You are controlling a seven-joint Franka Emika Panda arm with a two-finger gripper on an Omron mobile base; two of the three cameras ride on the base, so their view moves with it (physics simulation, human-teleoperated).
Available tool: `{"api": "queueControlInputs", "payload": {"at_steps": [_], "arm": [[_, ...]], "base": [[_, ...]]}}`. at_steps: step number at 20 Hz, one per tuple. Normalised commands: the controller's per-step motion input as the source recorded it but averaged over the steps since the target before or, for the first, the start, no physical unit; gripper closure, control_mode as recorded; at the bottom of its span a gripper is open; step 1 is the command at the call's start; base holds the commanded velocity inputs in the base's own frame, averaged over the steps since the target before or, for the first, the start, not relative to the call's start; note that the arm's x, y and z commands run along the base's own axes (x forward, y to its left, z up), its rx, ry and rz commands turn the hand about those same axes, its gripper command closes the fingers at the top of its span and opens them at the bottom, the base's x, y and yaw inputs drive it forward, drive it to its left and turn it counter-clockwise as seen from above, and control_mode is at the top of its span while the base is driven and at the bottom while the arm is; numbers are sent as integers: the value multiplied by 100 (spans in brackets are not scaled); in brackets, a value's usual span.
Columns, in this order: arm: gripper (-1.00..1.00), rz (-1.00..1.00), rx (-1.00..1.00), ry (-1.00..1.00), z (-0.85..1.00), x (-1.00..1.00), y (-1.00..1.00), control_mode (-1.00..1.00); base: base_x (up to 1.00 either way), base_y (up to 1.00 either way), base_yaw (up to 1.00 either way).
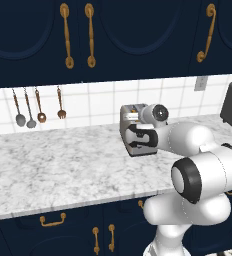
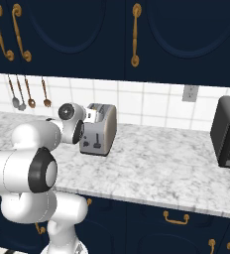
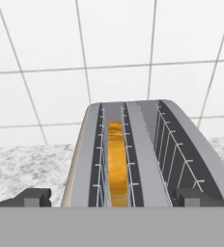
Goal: Start the toaster. Once the lever pops up, take the bread to the plate on the dining counter.
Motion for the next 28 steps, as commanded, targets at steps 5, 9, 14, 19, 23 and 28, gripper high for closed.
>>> {"api": "queueControlInputs", "payload": {"at_steps": [5,9,14,19,23,28], "arm": [[-100,0,0,0,0,0,0,-100],[-100,0,0,0,0,0,0,-100],[-100,0,0,0,0,0,0,-100],[-100,0,0,0,0,0,0,-100],[-100,0,0,0,0,0,0,-100],[-100,0,0,0,0,0,0,-100]], "base": [[0,0,0],[0,0,0],[0,0,0],[0,0,0],[0,0,0],[0,0,0]]}}
